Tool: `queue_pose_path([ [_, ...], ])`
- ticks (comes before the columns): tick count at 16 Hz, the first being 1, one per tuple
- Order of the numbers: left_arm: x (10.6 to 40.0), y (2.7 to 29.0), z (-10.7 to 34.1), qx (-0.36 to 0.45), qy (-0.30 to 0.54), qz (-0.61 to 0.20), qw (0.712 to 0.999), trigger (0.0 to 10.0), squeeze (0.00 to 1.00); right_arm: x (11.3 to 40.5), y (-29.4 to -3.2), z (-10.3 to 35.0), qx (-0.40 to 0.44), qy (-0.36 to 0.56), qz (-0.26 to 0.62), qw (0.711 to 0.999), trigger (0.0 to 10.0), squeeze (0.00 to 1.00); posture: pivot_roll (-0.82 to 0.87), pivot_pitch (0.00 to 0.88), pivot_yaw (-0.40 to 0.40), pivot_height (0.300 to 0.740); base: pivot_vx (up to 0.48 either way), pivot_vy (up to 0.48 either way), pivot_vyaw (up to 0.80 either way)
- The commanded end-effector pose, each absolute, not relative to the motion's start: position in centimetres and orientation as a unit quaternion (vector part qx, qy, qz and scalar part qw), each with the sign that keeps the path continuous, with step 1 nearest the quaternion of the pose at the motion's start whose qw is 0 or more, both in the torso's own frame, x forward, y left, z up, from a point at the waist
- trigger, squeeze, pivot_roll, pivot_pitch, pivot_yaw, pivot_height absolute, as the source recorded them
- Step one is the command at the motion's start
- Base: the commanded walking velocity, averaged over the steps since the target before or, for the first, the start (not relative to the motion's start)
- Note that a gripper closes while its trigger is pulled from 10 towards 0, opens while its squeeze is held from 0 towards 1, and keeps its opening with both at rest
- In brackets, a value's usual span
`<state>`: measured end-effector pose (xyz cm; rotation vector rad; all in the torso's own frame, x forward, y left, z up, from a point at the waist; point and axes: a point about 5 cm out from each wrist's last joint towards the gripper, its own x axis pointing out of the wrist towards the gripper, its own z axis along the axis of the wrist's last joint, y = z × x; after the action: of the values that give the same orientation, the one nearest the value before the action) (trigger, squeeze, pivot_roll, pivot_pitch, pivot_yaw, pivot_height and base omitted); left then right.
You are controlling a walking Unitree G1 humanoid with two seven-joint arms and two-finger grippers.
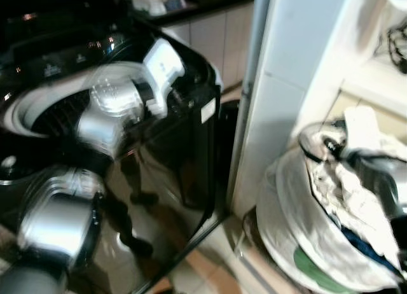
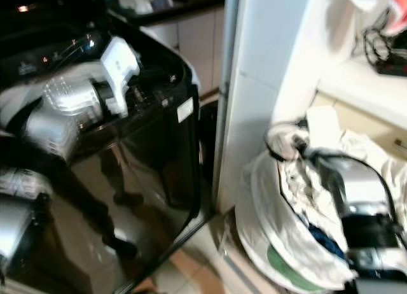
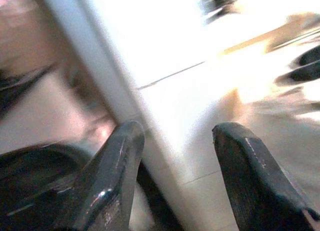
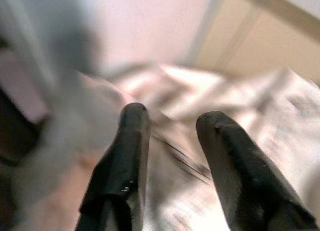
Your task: Clothes washing
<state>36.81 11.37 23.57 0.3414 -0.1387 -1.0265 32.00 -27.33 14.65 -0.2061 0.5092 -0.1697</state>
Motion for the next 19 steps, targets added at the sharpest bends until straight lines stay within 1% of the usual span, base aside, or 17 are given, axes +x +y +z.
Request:
queue_pose_path([
  [1,35.5,9.6,24.4,0.133,-0.089,-0.518,0.84,10.0,0.0,31.7,-29.0,14.5,-0.112,0.249,-0.121,0.954,10.0,1.0,-0.07,0.0,0.06,0.74,0.0,0.0,0.0],
  [3,33.8,8.0,23.3,0.053,-0.095,-0.532,0.84,10.0,0.0,31.2,-32.1,14.0,-0.119,0.234,-0.196,0.945,10.0,1.0,-0.07,0.0,0.058,0.74,0.0,0.0,0.0],
  [4,33.6,7.9,23.1,0.041,-0.094,-0.532,0.841,10.0,0.0,31.0,-32.6,13.9,-0.119,0.234,-0.206,0.943,10.0,1.0,-0.07,0.0,0.058,0.74,0.0,0.0,0.0],
  [6,32.1,7.7,22.3,0.028,-0.079,-0.542,0.836,10.0,0.0,30.4,-34.0,13.1,-0.108,0.243,-0.231,0.936,10.0,1.0,-0.07,0.0,0.058,0.74,0.0,0.0,0.0],
  [7,31.2,7.7,22.2,0.014,-0.07,-0.546,0.835,10.0,0.0,30.0,-34.6,12.6,-0.086,0.251,-0.236,0.935,10.0,1.0,-0.07,0.0,0.054,0.74,0.0,0.0,0.0],
  [9,29.5,7.5,21.7,0.01,-0.045,-0.582,0.812,10.0,0.0,29.2,-35.2,11.4,-0.061,0.285,-0.241,0.926,10.0,1.0,-0.07,0.0,0.053,0.74,0.0,0.0,0.0],
  [10,28.5,7.4,21.3,0.015,-0.028,-0.604,0.796,10.0,0.0,28.7,-35.2,10.5,-0.05,0.311,-0.234,0.92,10.0,0.0,-0.07,0.0,0.053,0.74,0.0,0.0,0.0],
  [11,27.8,7.3,21.0,0.017,-0.015,-0.618,0.786,10.0,0.0,28.2,-35.2,9.8,-0.045,0.335,-0.228,0.913,10.0,0.0,-0.07,0.0,0.053,0.74,0.0,0.0,0.0],
  [12,27.4,7.3,20.8,0.02,-0.004,-0.624,0.781,10.0,0.0,27.9,-35.0,9.1,-0.03,0.352,-0.221,0.909,10.0,0.0,-0.07,0.0,0.053,0.74,0.0,0.0,0.0],
  [16,26.6,7.2,20.4,0.037,0.022,-0.635,0.771,10.0,0.0,27.2,-34.1,7.6,-0.002,0.393,-0.178,0.902,10.0,0.0,-0.07,0.0,0.05,0.74,0.0,0.0,0.0],
  [17,26.4,7.2,20.4,0.038,0.028,-0.638,0.768,10.0,0.0,27.3,-33.9,7.5,0.01,0.392,-0.173,0.903,4.8,0.0,-0.07,0.0,0.051,0.74,0.0,0.0,0.0],
  [18,26.3,7.2,20.3,0.035,0.032,-0.641,0.766,10.0,0.0,27.3,-33.8,7.5,0.018,0.389,-0.171,0.905,0.0,0.0,-0.07,0.0,0.05,0.74,0.0,0.0,0.0],
  [19,26.1,7.1,20.3,0.031,0.034,-0.644,0.764,10.0,0.0,27.3,-33.8,7.5,0.021,0.388,-0.168,0.906,0.0,0.0,-0.07,0.0,0.05,0.74,0.0,0.0,0.0],
])
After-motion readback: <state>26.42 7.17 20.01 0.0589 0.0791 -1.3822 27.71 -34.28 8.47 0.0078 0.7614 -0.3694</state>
